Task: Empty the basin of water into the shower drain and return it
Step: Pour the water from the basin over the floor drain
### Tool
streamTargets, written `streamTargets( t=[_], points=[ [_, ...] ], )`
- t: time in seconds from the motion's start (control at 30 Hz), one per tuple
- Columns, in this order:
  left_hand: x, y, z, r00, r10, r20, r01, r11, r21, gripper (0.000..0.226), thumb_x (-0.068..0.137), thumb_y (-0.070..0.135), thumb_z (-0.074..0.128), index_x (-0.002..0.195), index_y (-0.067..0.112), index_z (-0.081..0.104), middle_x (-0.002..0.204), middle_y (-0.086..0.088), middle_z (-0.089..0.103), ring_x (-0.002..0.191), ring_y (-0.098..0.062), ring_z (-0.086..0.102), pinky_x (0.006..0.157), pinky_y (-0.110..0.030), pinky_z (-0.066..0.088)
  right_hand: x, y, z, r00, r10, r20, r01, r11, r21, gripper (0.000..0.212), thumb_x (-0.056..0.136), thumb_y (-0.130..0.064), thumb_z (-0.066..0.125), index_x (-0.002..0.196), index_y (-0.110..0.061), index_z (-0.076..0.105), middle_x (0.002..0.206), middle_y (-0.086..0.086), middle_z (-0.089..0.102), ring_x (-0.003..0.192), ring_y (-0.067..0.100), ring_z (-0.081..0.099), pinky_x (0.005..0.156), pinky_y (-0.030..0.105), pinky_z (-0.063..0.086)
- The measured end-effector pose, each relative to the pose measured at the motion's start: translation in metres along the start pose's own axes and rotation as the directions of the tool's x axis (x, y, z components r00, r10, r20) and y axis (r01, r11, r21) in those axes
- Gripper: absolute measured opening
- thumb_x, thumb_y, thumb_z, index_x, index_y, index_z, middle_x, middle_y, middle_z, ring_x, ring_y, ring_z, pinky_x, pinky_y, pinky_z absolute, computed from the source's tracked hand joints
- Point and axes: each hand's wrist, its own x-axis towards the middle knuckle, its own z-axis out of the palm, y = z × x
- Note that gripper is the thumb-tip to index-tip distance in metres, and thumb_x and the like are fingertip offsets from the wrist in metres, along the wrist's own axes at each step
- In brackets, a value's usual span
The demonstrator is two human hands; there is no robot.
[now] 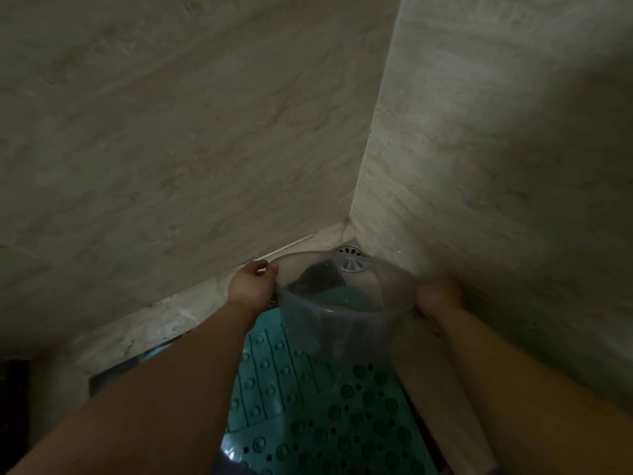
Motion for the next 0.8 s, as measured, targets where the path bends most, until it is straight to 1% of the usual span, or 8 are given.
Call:
streamTargets(
  t=[0.13,0.23,0.3,0.37,0.47,0.63,0.73,0.8],
  points=[
    [0.0002,-0.0001,0.0012,1.000,0.001,-0.006,-0.001,1.000,-0.005,0.042,0.091,0.036,0.060,0.124,0.010,0.062,0.114,-0.016,0.067,0.092,-0.033,0.066,0.079,-0.043,0.059,0.0017,-0.0007,0.0011,1.000,0.005,-0.009,-0.005,1.000,-0.020,0.029,0.097,-0.009,0.047,0.115,0.005,0.064,0.094,0.018,0.062,0.074,0.025,0.058,0.065,0.026,0.038],
    [0.0002,0.0003,0.0011,1.000,0.004,0.006,-0.004,1.000,0.001,0.043,0.091,0.036,0.058,0.124,0.008,0.061,0.116,-0.019,0.067,0.103,-0.037,0.066,0.091,-0.050,0.056,-0.0006,-0.0014,-0.0003,1.000,0.007,0.010,-0.006,1.000,-0.012,0.030,0.098,-0.011,0.044,0.116,0.006,0.062,0.112,0.021,0.064,0.101,0.030,0.064,0.071,0.029,0.038],
    [0.0006,0.0005,0.0011,1.000,0.016,0.010,-0.016,1.000,0.015,0.043,0.092,0.036,0.057,0.124,0.007,0.061,0.116,-0.020,0.067,0.104,-0.037,0.066,0.093,-0.051,0.055,-0.0026,-0.0022,-0.0013,1.000,-0.013,0.017,0.013,0.999,-0.043,0.030,0.098,-0.010,0.044,0.115,0.006,0.062,0.117,0.023,0.063,0.107,0.031,0.063,0.071,0.028,0.039],
    [0.0010,0.0005,0.0016,1.000,0.018,0.013,-0.018,1.000,0.013,0.044,0.092,0.037,0.056,0.124,0.007,0.061,0.115,-0.020,0.067,0.102,-0.038,0.066,0.092,-0.050,0.055,-0.0031,-0.0021,-0.0019,0.999,-0.025,0.037,0.026,0.999,-0.024,0.029,0.097,-0.009,0.044,0.112,0.004,0.064,0.103,0.023,0.063,0.087,0.030,0.064,0.068,0.025,0.038],
    [0.0012,0.0003,0.0021,1.000,0.006,0.013,-0.006,1.000,-0.004,0.044,0.092,0.038,0.055,0.125,0.009,0.060,0.116,-0.020,0.067,0.103,-0.039,0.066,0.093,-0.050,0.055,-0.0021,-0.0024,-0.0025,0.999,0.004,0.038,-0.004,1.000,-0.002,0.020,0.097,-0.010,0.044,0.088,-0.003,0.061,0.073,0.014,0.051,0.054,0.020,0.043,0.057,0.024,0.038],
    [0.0028,0.0002,0.0019,1.000,-0.018,0.022,0.018,0.999,-0.028,0.046,0.091,0.042,0.056,0.125,0.011,0.060,0.120,-0.020,0.066,0.110,-0.039,0.064,0.097,-0.050,0.052,-0.0035,-0.0008,-0.0016,0.999,0.025,0.027,-0.027,0.998,0.063,0.036,0.097,-0.009,0.045,0.061,-0.008,0.044,0.059,0.007,0.042,0.047,0.013,0.038,0.032,0.018,0.025],
    [0.0037,-0.0001,0.0018,1.000,-0.012,0.028,0.012,1.000,-0.014,0.048,0.091,0.044,0.055,0.125,0.009,0.061,0.120,-0.023,0.066,0.111,-0.040,0.063,0.097,-0.050,0.052,-0.0015,-0.0001,-0.0005,1.000,0.021,0.015,-0.022,0.997,0.075,0.032,0.098,-0.009,0.044,0.066,-0.006,0.048,0.059,0.006,0.042,0.047,0.013,0.039,0.035,0.016,0.024],
    [0.0038,-0.0003,0.0012,0.999,-0.020,0.032,0.021,1.000,-0.009,0.050,0.091,0.045,0.054,0.125,0.009,0.061,0.121,-0.023,0.065,0.111,-0.040,0.063,0.096,-0.050,0.053,-0.0016,-0.0002,-0.0004,1.000,0.026,0.002,-0.026,0.994,0.107,0.030,0.099,-0.009,0.042,0.070,-0.005,0.048,0.065,0.007,0.045,0.055,0.018,0.045,0.047,0.019,0.035]
  ],
)
